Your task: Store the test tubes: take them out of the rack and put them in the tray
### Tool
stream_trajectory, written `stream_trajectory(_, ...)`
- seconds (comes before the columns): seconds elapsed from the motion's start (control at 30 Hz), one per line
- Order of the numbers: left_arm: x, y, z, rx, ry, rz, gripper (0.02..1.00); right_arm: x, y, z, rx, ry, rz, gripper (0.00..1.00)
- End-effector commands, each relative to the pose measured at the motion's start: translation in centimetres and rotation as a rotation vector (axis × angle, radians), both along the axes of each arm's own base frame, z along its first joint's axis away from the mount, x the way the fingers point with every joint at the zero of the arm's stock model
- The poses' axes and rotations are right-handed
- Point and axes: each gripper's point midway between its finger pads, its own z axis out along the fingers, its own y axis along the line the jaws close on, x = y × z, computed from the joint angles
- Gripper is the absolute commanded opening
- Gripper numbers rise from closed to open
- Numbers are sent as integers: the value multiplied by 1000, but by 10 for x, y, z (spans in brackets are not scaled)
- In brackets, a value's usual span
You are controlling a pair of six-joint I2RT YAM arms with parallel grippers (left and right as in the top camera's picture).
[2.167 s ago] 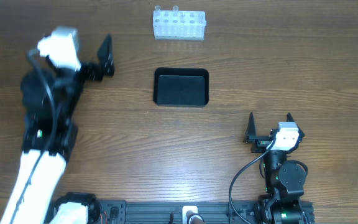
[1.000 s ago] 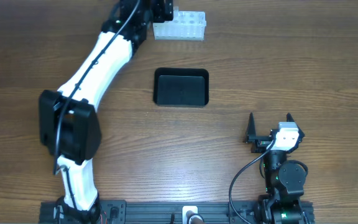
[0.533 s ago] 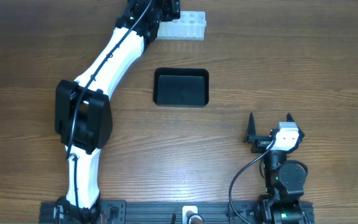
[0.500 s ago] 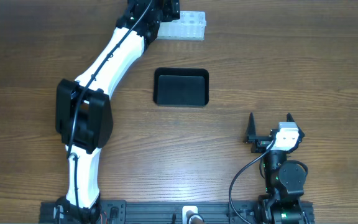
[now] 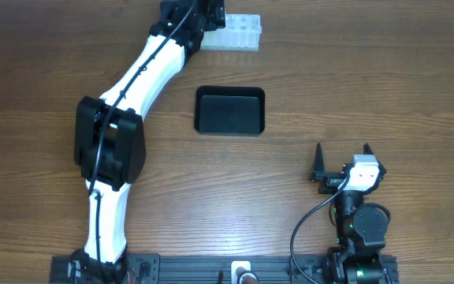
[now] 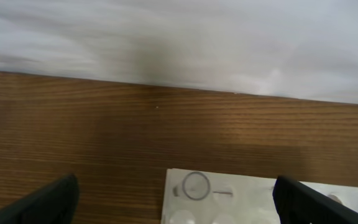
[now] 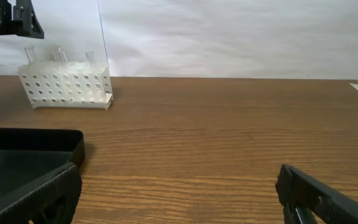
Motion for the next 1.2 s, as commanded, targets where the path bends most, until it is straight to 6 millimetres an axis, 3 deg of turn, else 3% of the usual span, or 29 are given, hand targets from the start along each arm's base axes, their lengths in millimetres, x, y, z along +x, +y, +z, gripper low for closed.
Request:
stream_trajectory(0.03, 12, 11, -3, -5, -19, 38, 982, 0, -3, -1, -8, -2, -17, 993)
stream_trajectory(0.43, 24, 5, -18, 4, -41, 18, 950, 0, -3, -1, -8, -2, -17, 993)
stream_trajectory(0.73, 25, 5, -21, 6, -43, 16, 831, 0, -3, -1, -8, -2, -17, 991)
stream_trajectory(1.2, 34, -1, -38, 1, -58, 12, 783, 0, -3, -1, -8, -2, -17, 993)
